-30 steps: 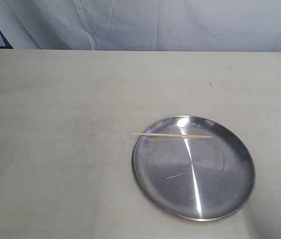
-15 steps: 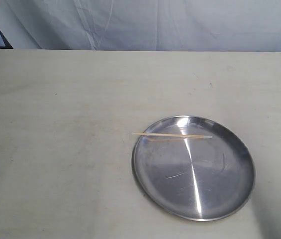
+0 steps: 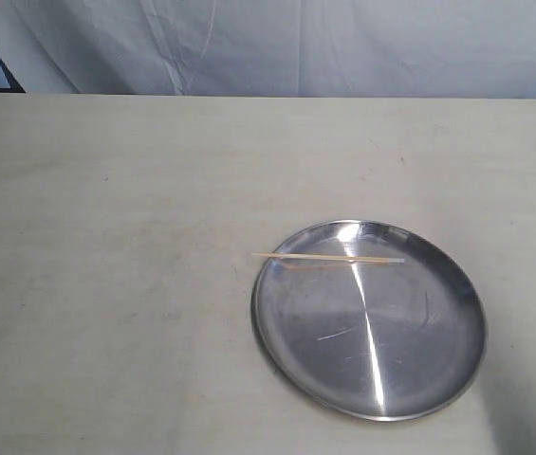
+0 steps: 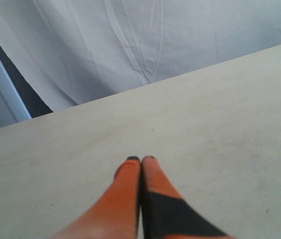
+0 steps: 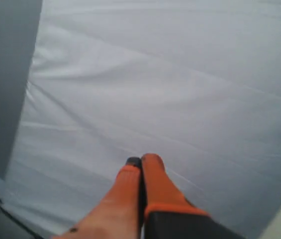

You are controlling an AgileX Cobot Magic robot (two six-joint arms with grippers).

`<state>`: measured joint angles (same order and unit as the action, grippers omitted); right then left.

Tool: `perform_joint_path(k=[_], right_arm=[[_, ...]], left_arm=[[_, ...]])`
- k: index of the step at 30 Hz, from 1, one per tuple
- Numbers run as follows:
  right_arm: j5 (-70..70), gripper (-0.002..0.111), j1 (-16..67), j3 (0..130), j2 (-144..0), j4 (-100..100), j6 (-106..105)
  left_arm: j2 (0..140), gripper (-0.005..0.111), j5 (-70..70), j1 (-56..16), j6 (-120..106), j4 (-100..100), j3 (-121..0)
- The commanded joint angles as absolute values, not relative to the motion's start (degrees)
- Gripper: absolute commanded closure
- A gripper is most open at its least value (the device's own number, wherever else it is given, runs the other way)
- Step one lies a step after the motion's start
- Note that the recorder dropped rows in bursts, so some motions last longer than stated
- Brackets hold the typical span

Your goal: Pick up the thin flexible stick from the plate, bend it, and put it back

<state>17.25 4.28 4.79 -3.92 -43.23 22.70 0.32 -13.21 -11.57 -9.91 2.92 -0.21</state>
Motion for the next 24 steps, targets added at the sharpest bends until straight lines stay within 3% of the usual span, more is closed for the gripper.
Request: perform_joint_path(k=[1, 8, 12, 16, 20, 22, 24], right_arm=[[1.8, 0.109, 4.6, 16.0, -15.2, -33.2, 10.2], [-30.5, 0.109, 4.6, 42.8, -44.5, -15.9, -0.8], [-39.9, 0.109, 4.6, 53.8, -57.9, -15.3, -13.9], [-41.7, 0.087, 4.6, 59.7, -68.2, -18.0, -25.9], [-42.5, 0.053, 5.2, 62.0, -78.5, -20.6, -35.3], [-42.6, 0.046, 6.5, 62.1, -82.6, -20.8, -38.5], [-42.6, 0.046, 8.2, 62.1, -87.1, -20.8, -40.8]], left_arm=[[0.0, 0.107, -12.3, -12.1, -9.7, 3.1, 0.0], [0.0, 0.107, -12.4, -12.1, -9.7, 3.2, 0.0], [0.0, 0.107, -12.4, -12.1, -9.7, 5.2, 0.0], [0.0, 0.107, -12.4, -12.1, -9.7, 6.1, 0.0], [0.0, 0.107, -11.8, -12.1, -9.7, 6.1, 0.0], [0.0, 0.107, -11.2, -12.1, -9.7, 6.1, 0.0], [0.0, 0.107, -11.2, -12.1, -9.7, 6.1, 0.0]])
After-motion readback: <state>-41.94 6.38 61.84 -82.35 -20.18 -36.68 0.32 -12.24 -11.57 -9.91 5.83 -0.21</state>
